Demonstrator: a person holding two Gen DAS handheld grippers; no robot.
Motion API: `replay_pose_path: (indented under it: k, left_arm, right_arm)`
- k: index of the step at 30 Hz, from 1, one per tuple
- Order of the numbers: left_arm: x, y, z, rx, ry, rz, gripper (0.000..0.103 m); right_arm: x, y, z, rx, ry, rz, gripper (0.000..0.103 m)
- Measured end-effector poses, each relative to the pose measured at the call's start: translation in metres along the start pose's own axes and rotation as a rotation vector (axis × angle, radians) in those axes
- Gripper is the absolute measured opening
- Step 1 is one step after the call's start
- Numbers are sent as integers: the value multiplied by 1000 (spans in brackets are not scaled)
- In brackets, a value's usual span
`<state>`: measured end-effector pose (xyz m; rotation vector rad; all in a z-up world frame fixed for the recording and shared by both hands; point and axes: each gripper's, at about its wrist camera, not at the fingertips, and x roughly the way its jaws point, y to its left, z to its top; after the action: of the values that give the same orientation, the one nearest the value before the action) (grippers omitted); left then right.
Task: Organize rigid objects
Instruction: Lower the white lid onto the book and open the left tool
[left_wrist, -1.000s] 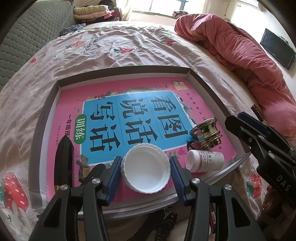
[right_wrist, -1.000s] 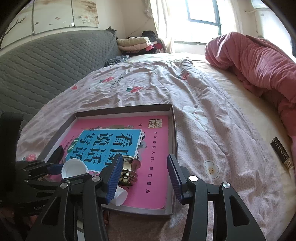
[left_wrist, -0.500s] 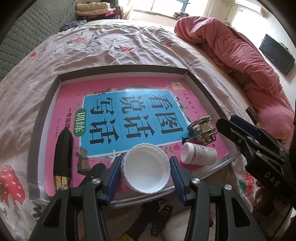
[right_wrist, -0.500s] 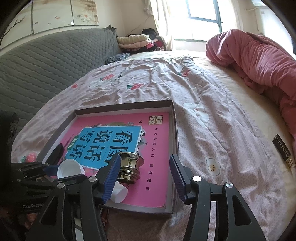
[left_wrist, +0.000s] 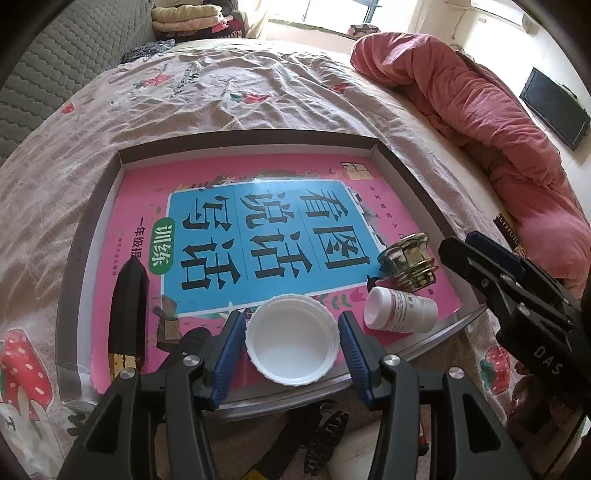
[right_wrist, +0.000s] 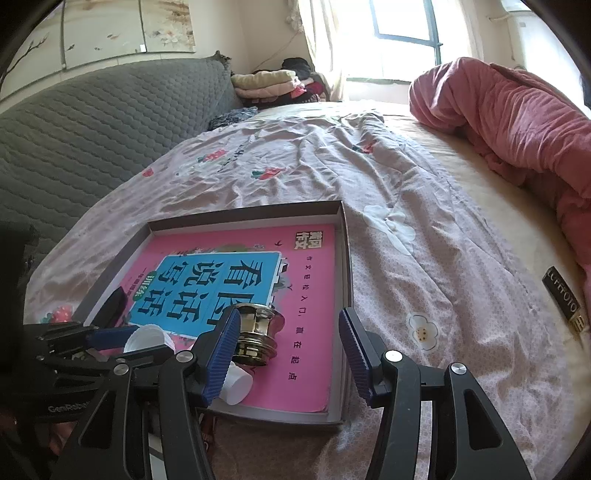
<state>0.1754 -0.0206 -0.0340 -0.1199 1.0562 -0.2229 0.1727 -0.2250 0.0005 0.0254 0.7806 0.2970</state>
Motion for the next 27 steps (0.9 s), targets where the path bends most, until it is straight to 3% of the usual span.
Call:
replay_pose_path:
  k: [27]
  left_arm:
    - [-36, 11, -3, -47, -72, -52, 52]
  right_arm:
    - [3, 10, -8, -50, 29, 23, 58]
